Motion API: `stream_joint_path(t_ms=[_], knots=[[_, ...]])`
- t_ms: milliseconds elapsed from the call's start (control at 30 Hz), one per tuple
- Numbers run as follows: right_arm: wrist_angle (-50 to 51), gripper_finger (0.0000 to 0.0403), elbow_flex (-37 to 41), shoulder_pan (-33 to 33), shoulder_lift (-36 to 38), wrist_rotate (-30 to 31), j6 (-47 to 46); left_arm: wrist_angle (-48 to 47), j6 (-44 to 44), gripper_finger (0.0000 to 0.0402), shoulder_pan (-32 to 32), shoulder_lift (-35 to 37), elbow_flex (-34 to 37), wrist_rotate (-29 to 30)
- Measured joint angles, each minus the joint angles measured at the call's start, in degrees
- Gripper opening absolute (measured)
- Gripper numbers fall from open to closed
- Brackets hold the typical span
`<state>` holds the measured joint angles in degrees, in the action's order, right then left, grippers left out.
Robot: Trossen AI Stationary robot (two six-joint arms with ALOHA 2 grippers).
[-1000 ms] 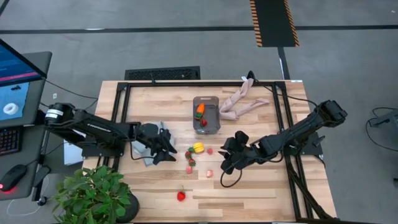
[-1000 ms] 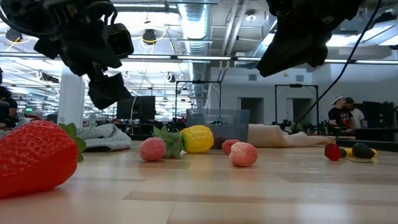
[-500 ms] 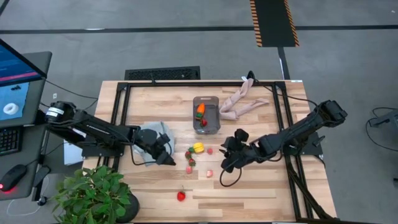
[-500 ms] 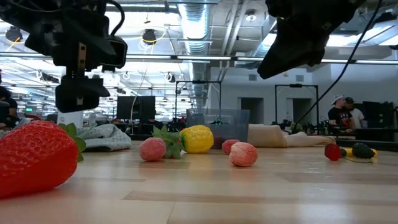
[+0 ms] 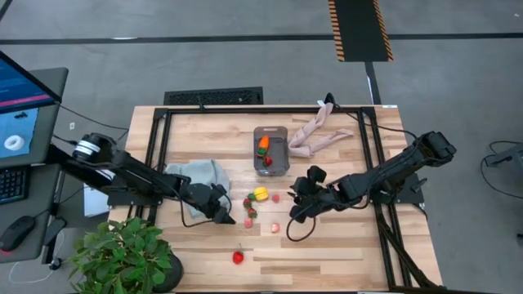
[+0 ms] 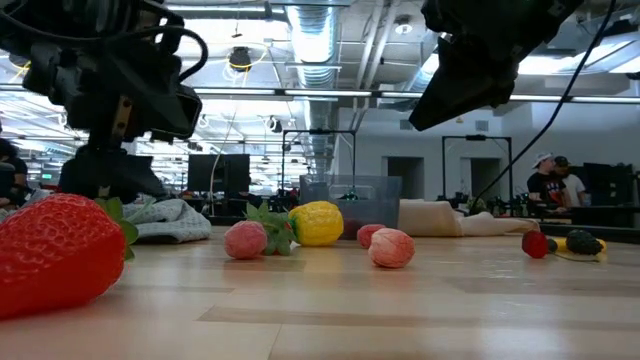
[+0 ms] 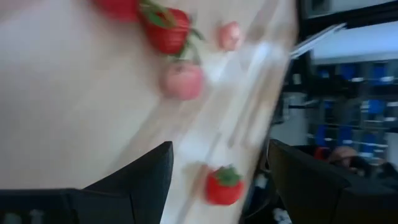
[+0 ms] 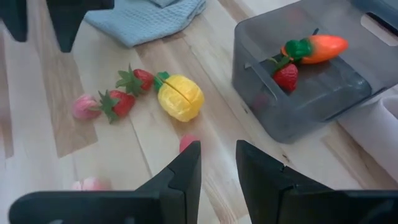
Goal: Pick and placing Produce into tupperware
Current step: Put the red strawberry into the black bin
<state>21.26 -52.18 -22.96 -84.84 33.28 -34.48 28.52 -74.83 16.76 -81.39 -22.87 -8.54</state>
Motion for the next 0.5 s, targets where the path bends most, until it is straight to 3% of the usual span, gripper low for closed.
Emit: stream_joint_path(t_ms=[167,500], knots=[[1.3,0.0123,0.0,-1.4,0.0,0.0,0.5,8.5,-4.0,0.0251,2.5,-6.8,-0.7,2.5],[2.2,0.0123,0.0,-3.4,0.0,0.0,1.9,8.4,-5.4,0.0251,8.0,-15.9,-10.6,6.7]])
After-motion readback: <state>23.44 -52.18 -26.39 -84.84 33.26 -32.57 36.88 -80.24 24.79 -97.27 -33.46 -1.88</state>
